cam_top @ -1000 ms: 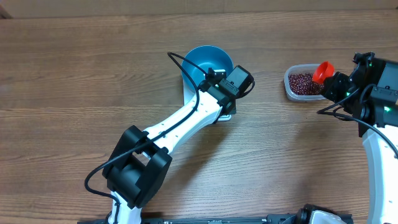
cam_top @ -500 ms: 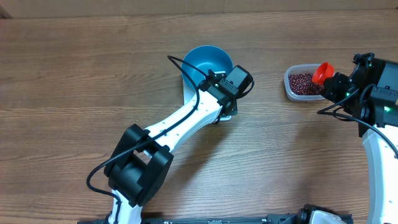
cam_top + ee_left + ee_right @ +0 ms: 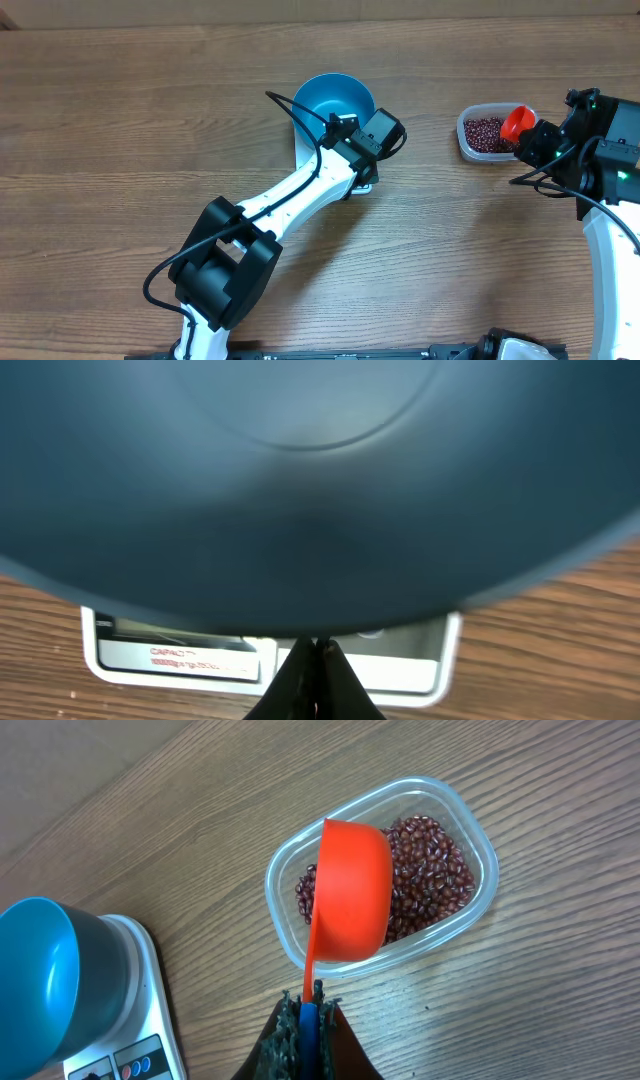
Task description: Scoop item into bowl and weigh 150g on scale
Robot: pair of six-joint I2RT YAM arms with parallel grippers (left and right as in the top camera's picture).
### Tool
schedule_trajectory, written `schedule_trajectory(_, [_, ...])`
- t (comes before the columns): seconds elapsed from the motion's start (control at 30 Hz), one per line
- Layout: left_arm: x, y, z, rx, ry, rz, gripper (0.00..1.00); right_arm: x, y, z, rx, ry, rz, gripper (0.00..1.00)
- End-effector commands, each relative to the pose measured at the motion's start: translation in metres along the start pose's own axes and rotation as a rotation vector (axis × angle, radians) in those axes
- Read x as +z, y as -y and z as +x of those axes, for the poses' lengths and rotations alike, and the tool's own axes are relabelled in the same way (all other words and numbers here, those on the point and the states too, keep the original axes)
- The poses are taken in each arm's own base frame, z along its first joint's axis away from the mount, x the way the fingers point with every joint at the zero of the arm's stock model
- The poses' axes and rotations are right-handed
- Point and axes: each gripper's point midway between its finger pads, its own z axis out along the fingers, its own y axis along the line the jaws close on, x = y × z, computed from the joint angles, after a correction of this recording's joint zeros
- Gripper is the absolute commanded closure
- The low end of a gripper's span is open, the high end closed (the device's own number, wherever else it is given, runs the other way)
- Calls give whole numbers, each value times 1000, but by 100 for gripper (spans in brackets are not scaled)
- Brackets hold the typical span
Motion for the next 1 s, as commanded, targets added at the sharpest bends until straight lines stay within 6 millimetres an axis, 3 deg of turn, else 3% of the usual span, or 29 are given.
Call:
schedule_trajectory(0.0, [13, -16, 2, -12, 19, -68, 96, -4, -4, -9, -13, 23, -5, 97])
schedule_trajectory(0.27, [19, -23, 3, -19, 41, -91, 96, -4, -4, -10, -14, 27, -7, 96])
schedule_trajectory(0.97, [34, -16, 7, -23, 39, -68, 96, -4, -5, -12, -17, 38, -10, 96])
